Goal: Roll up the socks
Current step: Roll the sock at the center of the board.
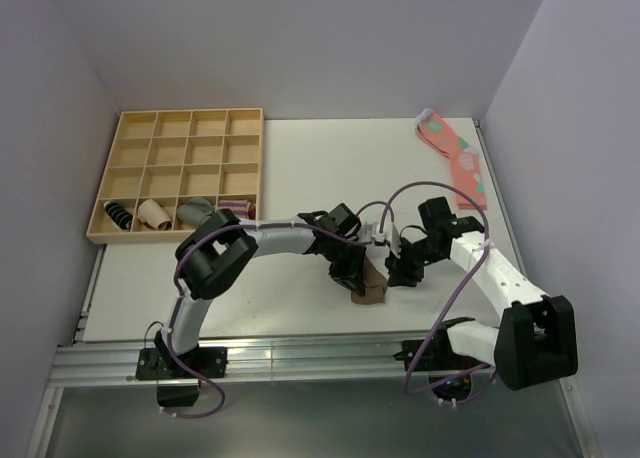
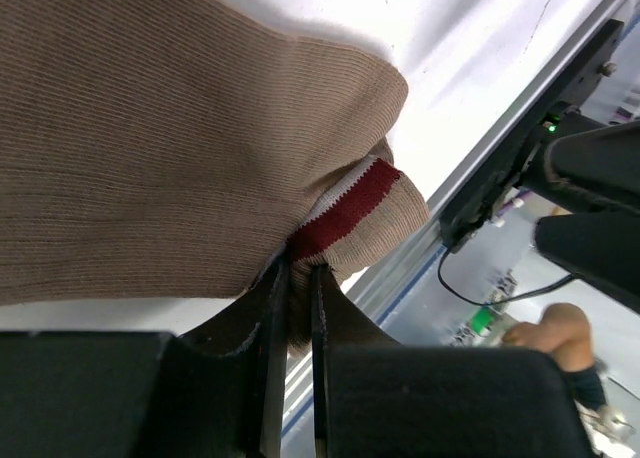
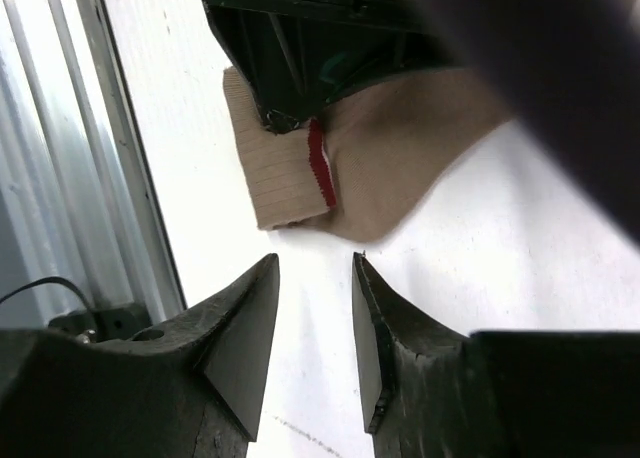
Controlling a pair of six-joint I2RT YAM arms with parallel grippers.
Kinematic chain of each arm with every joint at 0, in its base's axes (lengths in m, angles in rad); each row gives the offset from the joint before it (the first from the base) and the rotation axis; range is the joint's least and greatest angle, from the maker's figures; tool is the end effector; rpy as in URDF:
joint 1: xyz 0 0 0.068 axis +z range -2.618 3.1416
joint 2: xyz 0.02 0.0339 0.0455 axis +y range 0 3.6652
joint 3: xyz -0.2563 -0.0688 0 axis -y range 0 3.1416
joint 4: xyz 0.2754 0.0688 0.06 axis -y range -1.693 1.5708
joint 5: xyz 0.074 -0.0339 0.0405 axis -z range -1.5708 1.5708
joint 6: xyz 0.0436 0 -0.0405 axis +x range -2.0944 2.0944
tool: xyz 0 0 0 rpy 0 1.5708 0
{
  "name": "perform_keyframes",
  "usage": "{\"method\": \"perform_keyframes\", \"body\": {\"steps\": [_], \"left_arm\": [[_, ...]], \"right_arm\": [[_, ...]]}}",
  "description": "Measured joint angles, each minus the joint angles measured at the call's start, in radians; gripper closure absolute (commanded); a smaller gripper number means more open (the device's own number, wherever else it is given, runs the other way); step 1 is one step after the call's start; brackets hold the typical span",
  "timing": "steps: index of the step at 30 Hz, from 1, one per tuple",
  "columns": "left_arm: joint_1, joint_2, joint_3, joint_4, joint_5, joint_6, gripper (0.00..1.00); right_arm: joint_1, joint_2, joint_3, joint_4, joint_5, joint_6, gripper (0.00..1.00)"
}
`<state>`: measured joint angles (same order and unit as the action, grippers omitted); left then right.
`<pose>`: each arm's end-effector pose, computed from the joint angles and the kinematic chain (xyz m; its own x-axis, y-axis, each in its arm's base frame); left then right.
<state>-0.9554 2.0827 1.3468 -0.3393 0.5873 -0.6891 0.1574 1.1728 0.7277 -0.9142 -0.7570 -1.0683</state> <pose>0.2357 -0.3752 0.0995 -0.9209 0.3857 -0.0571 0.3191 0.6616 -0.6786 0.2099 0.0636 0.1820 -0.2404 -0.6832 -0.6895 -0.9697 0.2006 0.1394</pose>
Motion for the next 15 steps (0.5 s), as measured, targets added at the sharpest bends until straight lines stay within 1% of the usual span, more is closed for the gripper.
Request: {"method": "perform_keyframes", "body": {"steps": [11, 15], "left_arm": [[0.024, 0.030, 0.012, -0.017, 0.085, -0.011, 1.00], [0.032, 0.050, 0.033, -0.037, 0.110, -0.011, 1.00]], "right_arm": [[0.177, 0.002, -0.063, 0.111, 0.109, 0.022, 0.56], [0.240, -0.012, -0.097, 0.151, 0.133, 0.051, 0.53]]}}
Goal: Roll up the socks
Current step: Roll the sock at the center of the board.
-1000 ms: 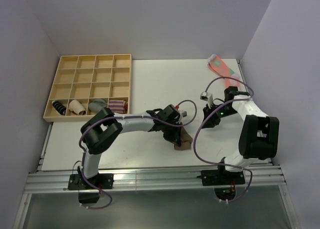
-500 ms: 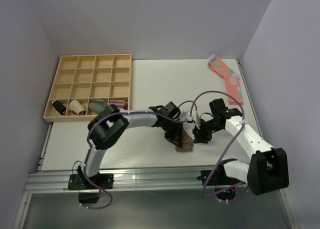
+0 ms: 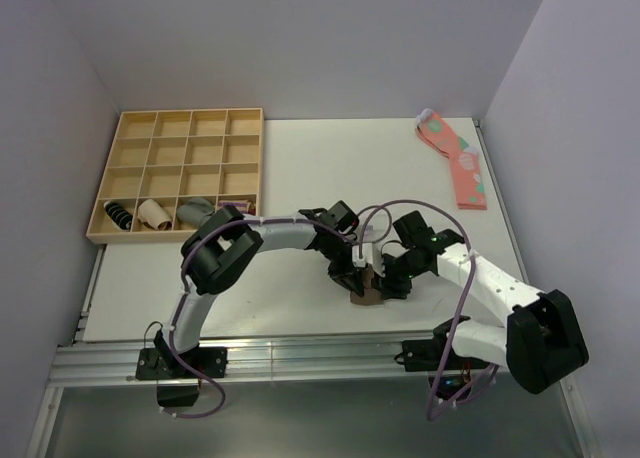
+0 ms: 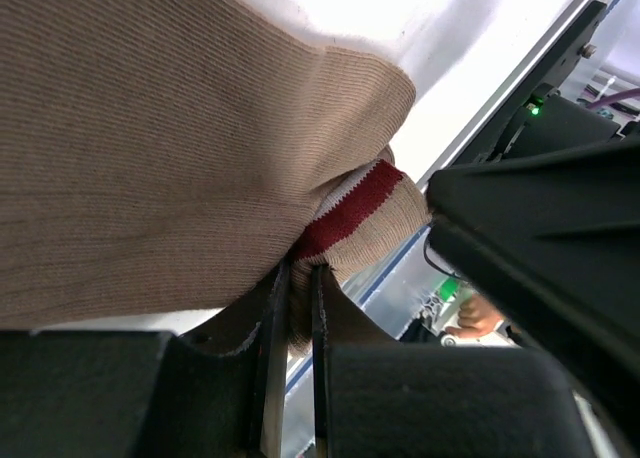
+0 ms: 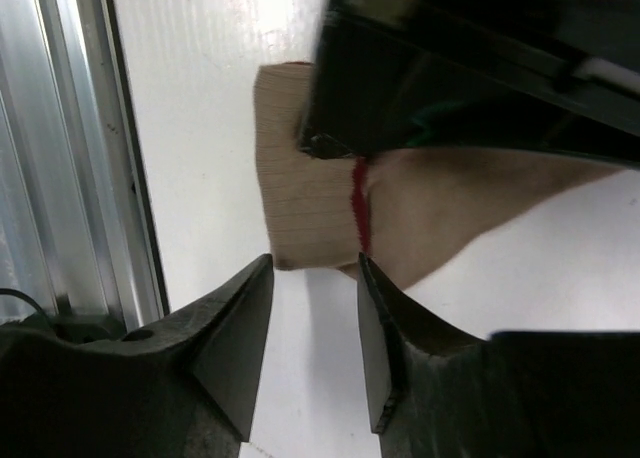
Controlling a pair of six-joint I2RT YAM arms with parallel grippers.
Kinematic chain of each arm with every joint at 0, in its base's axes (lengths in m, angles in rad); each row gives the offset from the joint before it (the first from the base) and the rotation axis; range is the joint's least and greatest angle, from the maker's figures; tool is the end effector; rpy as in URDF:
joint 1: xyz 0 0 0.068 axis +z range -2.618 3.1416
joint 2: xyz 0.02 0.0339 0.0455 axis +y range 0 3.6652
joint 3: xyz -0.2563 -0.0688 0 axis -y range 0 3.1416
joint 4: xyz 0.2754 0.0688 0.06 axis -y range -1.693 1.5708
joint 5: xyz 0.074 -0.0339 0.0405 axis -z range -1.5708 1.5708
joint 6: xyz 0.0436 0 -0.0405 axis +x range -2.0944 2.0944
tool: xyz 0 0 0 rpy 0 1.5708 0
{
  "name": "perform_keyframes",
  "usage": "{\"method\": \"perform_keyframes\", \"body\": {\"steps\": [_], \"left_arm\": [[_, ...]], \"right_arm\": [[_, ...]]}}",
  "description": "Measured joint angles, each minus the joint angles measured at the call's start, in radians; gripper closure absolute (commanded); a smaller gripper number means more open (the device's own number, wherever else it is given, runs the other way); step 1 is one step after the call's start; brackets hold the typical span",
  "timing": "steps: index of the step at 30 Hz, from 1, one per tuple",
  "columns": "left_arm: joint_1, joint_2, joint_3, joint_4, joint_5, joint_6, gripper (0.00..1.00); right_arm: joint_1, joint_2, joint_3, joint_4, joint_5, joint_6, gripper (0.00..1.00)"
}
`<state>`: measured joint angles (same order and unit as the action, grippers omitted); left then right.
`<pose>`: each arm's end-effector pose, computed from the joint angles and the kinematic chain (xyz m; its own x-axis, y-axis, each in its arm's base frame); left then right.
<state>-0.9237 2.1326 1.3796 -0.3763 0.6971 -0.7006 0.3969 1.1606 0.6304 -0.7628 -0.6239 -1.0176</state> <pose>0.2456 -0.3714 0.0887 -0.9176 0.3945 0.0476 0.2427 0.6511 -0.7192 0.1891 0.1069 0.1558 -0.0733 -0.7795 -0.6221 -0.9971 0.0444 0.0618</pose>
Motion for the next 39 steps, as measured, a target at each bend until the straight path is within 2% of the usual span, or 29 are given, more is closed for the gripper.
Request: {"method": "perform_keyframes", "body": {"steps": [17, 33, 37, 39], "left_arm": [[0.014, 0.040, 0.046, -0.048, 0.049, 0.000, 1.00], [0.028, 0.050, 0.045, -0.041, 0.084, -0.001, 1.00], [0.035, 0.057, 0.045, -0.038, 0.106, -0.007, 1.00], [0.037, 0.058, 0.045, -0.038, 0.110, -0.011, 0.99]], "right_arm": [[0.160, -0.075, -0.102, 0.106, 0.113, 0.061, 0.51], [0.215, 0.001, -0.095, 0.179, 0.170, 0.090, 0.52], [0.216, 0.034, -0.079, 0.182, 0.171, 0.091, 0.54], [0.216, 0.048, -0.071, 0.184, 0.171, 0.096, 0.61]]}}
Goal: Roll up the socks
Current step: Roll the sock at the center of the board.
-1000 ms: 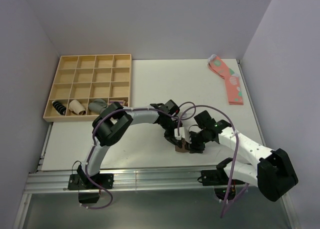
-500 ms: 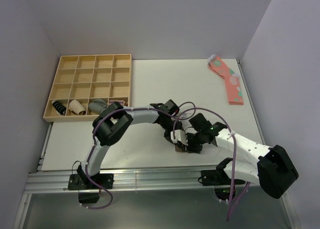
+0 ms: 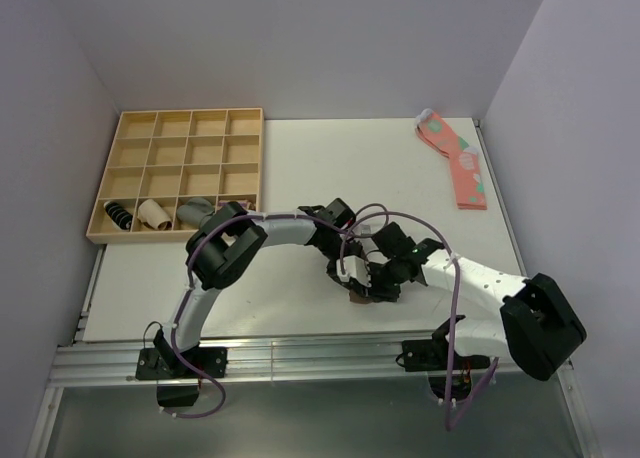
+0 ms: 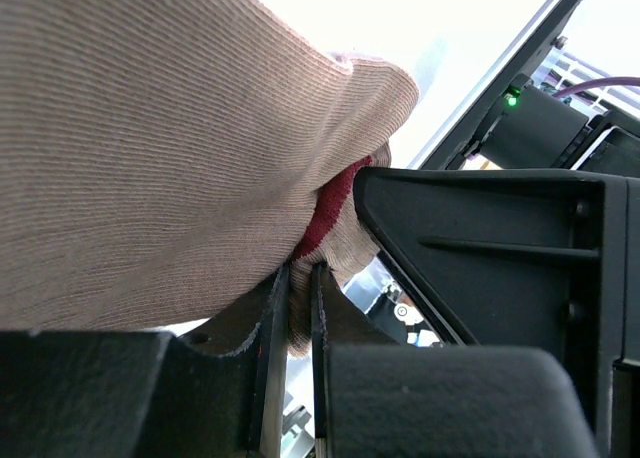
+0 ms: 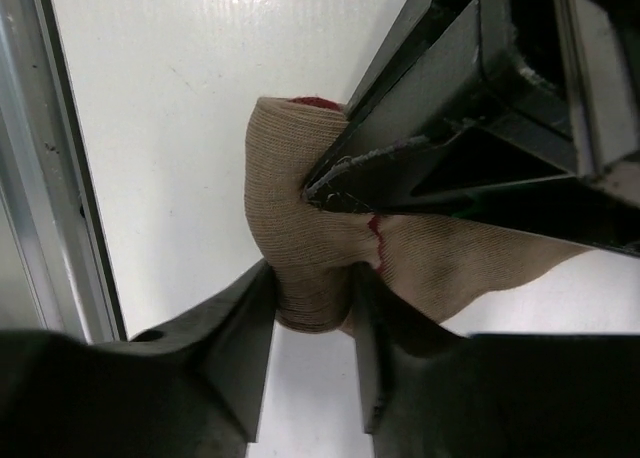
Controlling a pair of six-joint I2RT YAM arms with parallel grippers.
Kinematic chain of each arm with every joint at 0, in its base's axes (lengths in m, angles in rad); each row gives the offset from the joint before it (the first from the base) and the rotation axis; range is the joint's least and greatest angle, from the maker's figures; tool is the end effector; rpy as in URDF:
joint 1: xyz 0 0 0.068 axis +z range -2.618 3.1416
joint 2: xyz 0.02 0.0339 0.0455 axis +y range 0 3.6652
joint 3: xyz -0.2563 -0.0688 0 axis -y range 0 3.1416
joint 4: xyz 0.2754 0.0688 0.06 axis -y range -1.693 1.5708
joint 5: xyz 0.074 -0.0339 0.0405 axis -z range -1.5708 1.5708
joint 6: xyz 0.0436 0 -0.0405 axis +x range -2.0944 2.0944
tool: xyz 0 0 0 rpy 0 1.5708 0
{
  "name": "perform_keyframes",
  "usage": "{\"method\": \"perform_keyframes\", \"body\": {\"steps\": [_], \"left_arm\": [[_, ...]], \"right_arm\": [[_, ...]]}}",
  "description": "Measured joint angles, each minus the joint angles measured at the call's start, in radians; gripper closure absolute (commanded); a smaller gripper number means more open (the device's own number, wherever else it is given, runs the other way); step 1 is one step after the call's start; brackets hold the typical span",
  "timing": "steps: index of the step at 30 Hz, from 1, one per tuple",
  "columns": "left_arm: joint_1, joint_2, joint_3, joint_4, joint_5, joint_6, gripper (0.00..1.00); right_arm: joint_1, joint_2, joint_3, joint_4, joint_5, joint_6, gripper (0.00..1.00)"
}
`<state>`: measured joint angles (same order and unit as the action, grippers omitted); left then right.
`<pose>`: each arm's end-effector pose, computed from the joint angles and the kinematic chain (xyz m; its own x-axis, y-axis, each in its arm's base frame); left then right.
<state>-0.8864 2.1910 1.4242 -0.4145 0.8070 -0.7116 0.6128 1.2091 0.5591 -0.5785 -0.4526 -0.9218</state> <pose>0.2591 -0.3674 0.0778 -0.9061 0.3960 0.1487 0.1552 0.6383 -0.7540 0.1713 0.1438 0.1277 0.0420 -0.8463 -0.5310 -0.9991 -0.0380 -0.0184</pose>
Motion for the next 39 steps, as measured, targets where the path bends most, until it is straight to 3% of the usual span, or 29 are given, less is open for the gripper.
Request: {"method": "perform_keyframes", "body": {"steps": [4, 10, 16, 28, 39], "left_arm": [[0.006, 0.000, -0.013, 0.015, 0.011, -0.014, 0.94], [0.027, -0.018, -0.109, 0.153, 0.056, -0.116, 0.80], [0.030, -0.094, -0.257, 0.356, 0.003, -0.257, 0.70], [0.022, -0.293, -0.589, 0.774, -0.303, -0.384, 0.63], [-0.013, -0.487, -0.842, 0.999, -0.711, -0.277, 0.63]], "right_arm": [[0.000, 0.039, 0.027, 0.000, 0.007, 0.020, 0.75], [0.000, 0.068, 0.047, -0.008, 0.006, 0.069, 0.86], [-0.002, 0.092, 0.066, -0.018, -0.003, 0.093, 0.88], [-0.146, 0.316, 0.238, -0.214, -0.159, 0.000, 0.89], [-0.211, 0.517, 0.389, -0.424, -0.231, -0.096, 0.88]]}}
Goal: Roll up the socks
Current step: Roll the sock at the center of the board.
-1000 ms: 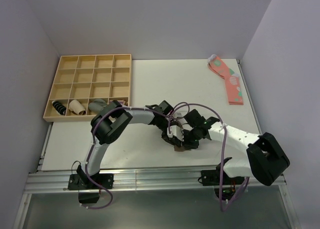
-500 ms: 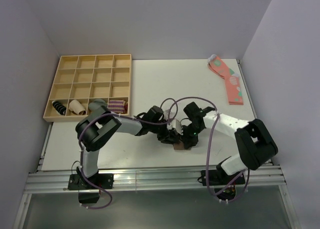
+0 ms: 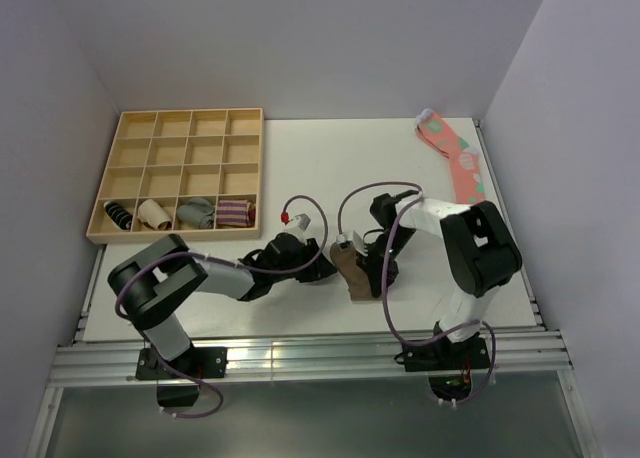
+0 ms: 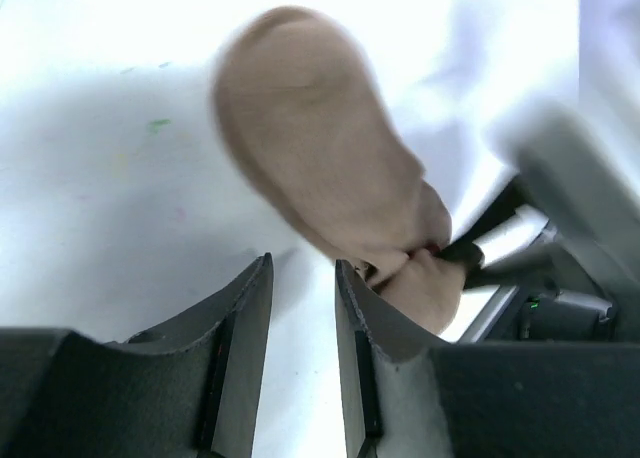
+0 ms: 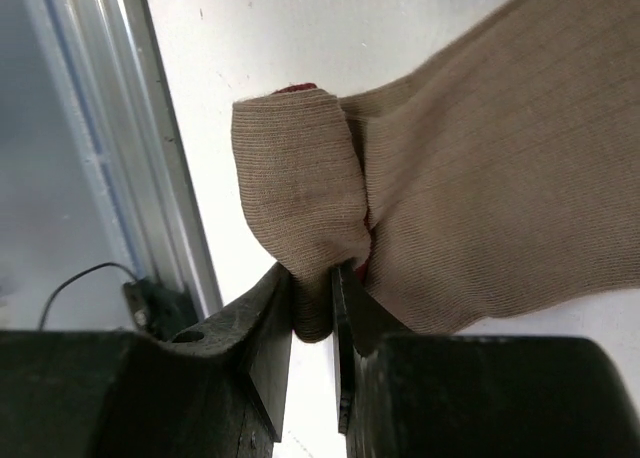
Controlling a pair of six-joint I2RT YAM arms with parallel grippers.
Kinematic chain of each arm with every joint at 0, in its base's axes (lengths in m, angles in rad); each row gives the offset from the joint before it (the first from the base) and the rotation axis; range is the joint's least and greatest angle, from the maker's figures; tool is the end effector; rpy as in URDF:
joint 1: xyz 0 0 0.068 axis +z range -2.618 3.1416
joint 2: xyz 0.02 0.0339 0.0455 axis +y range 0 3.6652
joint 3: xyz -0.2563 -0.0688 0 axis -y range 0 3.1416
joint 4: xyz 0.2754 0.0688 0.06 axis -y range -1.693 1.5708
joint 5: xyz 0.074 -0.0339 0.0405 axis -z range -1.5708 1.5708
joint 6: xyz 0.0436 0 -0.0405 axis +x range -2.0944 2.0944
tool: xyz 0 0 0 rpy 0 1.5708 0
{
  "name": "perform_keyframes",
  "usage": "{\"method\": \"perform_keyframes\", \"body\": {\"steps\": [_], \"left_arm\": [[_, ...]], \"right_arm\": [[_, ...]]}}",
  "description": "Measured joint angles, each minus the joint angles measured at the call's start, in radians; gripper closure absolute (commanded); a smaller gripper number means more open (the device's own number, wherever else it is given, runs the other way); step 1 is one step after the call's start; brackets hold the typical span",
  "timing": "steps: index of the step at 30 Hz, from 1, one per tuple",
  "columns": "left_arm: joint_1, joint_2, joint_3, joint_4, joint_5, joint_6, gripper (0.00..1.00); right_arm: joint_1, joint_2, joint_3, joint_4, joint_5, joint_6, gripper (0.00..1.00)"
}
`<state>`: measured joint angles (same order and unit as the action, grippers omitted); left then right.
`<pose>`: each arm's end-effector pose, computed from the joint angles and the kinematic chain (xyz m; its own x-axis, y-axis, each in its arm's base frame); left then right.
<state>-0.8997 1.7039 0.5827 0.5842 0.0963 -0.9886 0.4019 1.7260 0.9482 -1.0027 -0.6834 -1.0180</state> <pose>0.2011 -0.2600 0.0855 -0.8689 -0.2427 -0.4314 0.1912 0.6394 -0.7447 0.2428 0.1331 0.1108 -0.3175 -0.8520 -0.4163 -0.8618 0.0761 0.5014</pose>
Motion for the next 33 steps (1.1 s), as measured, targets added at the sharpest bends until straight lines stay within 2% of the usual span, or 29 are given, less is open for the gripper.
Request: {"method": "perform_keyframes", "body": {"steps": [6, 9, 14, 19, 21, 23, 24, 33], "left_arm": [[-0.129, -0.139, -0.061, 0.092, -0.197, 0.216, 0.64], [-0.189, -0.184, -0.064, 0.138, -0.241, 0.336, 0.65], [-0.217, -0.172, -0.063, 0.185, -0.224, 0.490, 0.64], [-0.231, -0.092, -0.059, 0.199, -0.180, 0.621, 0.62], [-0.238, -0.070, -0.058, 0.209, -0.163, 0.655, 0.61], [-0.245, -0.047, -0.046, 0.212, -0.152, 0.689, 0.52], [-0.250, -0.037, -0.036, 0.214, -0.150, 0.704, 0.51], [-0.319, 0.065, 0.060, 0.237, -0.146, 0.793, 0.52]], "right_arm": [[-0.052, 0.156, 0.125, -0.143, -0.027, -0.039, 0.88], [-0.069, 0.209, 0.169, -0.191, -0.032, -0.042, 0.88], [-0.075, 0.271, 0.223, -0.245, -0.032, -0.039, 0.89], [-0.075, 0.303, 0.254, -0.276, -0.032, -0.031, 0.88], [-0.075, 0.315, 0.269, -0.288, -0.033, -0.030, 0.88], [-0.075, 0.333, 0.284, -0.301, -0.034, -0.027, 0.88], [-0.075, 0.339, 0.287, -0.305, -0.034, -0.026, 0.88], [-0.075, 0.344, 0.288, -0.307, -0.035, -0.007, 0.88]]}}
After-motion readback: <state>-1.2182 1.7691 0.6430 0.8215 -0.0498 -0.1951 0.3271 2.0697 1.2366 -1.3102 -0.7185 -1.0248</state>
